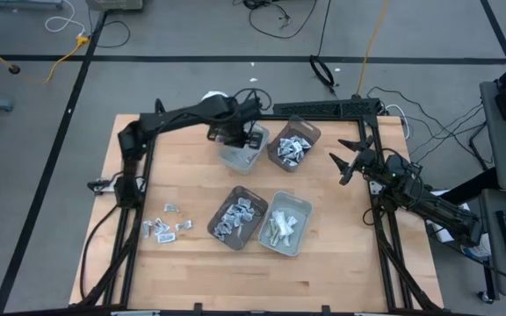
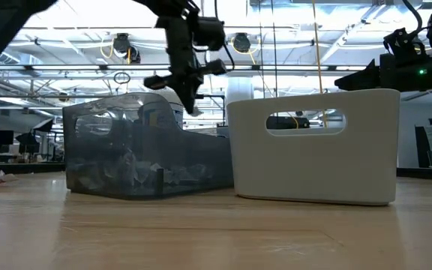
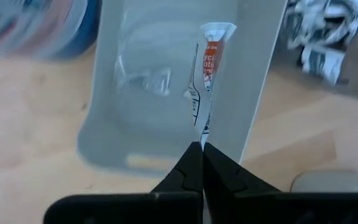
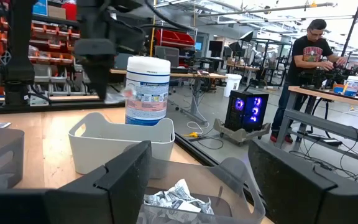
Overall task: Pick & Place First Aid Supplies
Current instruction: Put the orange ointment pack into the top gray bin
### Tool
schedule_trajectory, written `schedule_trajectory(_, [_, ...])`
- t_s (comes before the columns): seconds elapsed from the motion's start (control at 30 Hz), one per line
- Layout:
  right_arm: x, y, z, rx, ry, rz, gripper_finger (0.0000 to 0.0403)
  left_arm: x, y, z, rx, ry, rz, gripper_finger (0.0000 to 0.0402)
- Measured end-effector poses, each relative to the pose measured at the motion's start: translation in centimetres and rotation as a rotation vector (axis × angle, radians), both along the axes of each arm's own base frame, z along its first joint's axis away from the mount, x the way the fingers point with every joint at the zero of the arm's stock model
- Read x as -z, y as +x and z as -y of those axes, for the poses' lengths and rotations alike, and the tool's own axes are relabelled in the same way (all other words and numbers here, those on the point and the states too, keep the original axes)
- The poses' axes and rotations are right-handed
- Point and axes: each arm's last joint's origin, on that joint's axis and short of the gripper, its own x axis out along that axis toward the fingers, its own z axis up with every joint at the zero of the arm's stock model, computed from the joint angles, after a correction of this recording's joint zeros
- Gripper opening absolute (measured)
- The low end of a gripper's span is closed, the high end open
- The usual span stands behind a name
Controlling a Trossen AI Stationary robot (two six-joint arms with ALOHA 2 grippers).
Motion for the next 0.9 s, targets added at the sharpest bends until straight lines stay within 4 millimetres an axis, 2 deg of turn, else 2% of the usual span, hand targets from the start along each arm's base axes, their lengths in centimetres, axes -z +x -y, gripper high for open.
schedule_trajectory(0.17, [0.0,0.0,0.0,0.000,0.000,0.000,0.0263,0.8,1.3,-1.5,0.011,0.011,0.009,0.0000])
schedule_trajectory(0.37, [0.0,0.0,0.0,0.000,0.000,0.000,0.0263,3.6,2.1,-2.3,0.011,-0.022,-0.049,0.0010])
schedule_trajectory(0.53, [0.0,0.0,0.0,0.000,0.000,0.000,0.0263,5.6,2.7,-2.7,0.005,-0.042,-0.095,0.0045])
schedule_trajectory(0.9, [0.0,0.0,0.0,0.000,0.000,0.000,0.0263,5.6,2.5,-3.0,0.011,-0.031,-0.097,0.0157])
